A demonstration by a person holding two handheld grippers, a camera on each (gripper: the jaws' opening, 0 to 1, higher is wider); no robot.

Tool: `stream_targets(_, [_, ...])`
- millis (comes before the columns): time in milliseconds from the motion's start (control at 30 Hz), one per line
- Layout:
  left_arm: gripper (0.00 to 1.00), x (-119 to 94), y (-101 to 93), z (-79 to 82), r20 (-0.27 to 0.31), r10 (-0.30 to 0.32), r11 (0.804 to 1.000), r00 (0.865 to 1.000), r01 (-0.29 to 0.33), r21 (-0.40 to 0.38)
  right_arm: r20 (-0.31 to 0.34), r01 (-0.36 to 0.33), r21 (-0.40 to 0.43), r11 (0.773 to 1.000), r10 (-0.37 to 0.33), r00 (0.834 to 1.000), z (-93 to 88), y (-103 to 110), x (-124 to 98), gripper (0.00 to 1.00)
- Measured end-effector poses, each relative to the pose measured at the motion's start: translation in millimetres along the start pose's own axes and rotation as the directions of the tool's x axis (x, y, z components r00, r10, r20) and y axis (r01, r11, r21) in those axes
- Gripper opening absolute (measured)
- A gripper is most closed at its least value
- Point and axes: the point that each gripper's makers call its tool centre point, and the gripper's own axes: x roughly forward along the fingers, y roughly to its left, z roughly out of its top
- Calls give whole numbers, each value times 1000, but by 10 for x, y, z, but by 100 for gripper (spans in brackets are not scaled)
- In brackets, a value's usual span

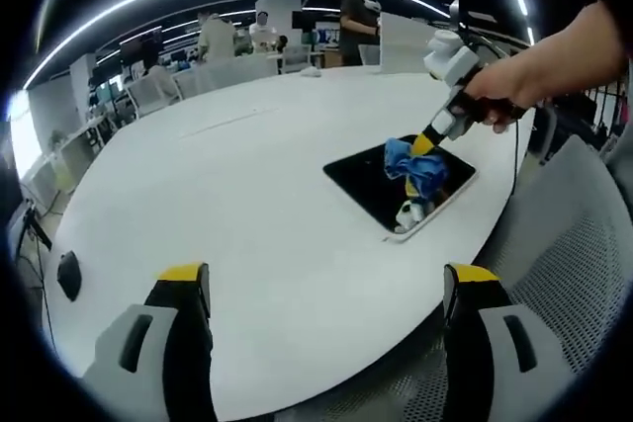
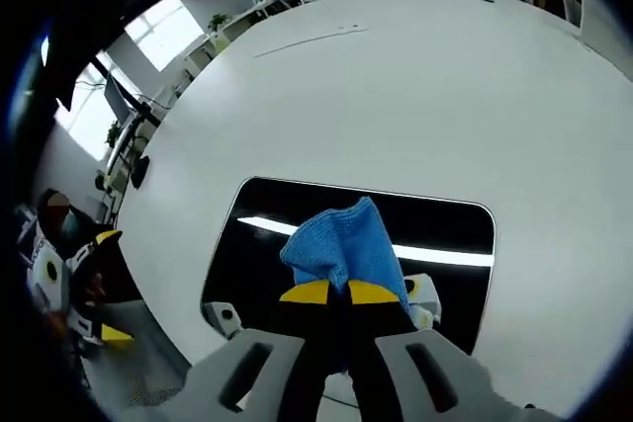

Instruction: Wipe the mirror surface with the cleaning cloth until all visible marks leave the cleaned area.

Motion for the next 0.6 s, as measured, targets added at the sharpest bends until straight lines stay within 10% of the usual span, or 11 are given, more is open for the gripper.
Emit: stream_targets(600, [99, 6, -115, -17, -30, -31, 999, 999, 32, 14, 16, 52, 35, 998, -52, 998, -118, -513, -338, 0])
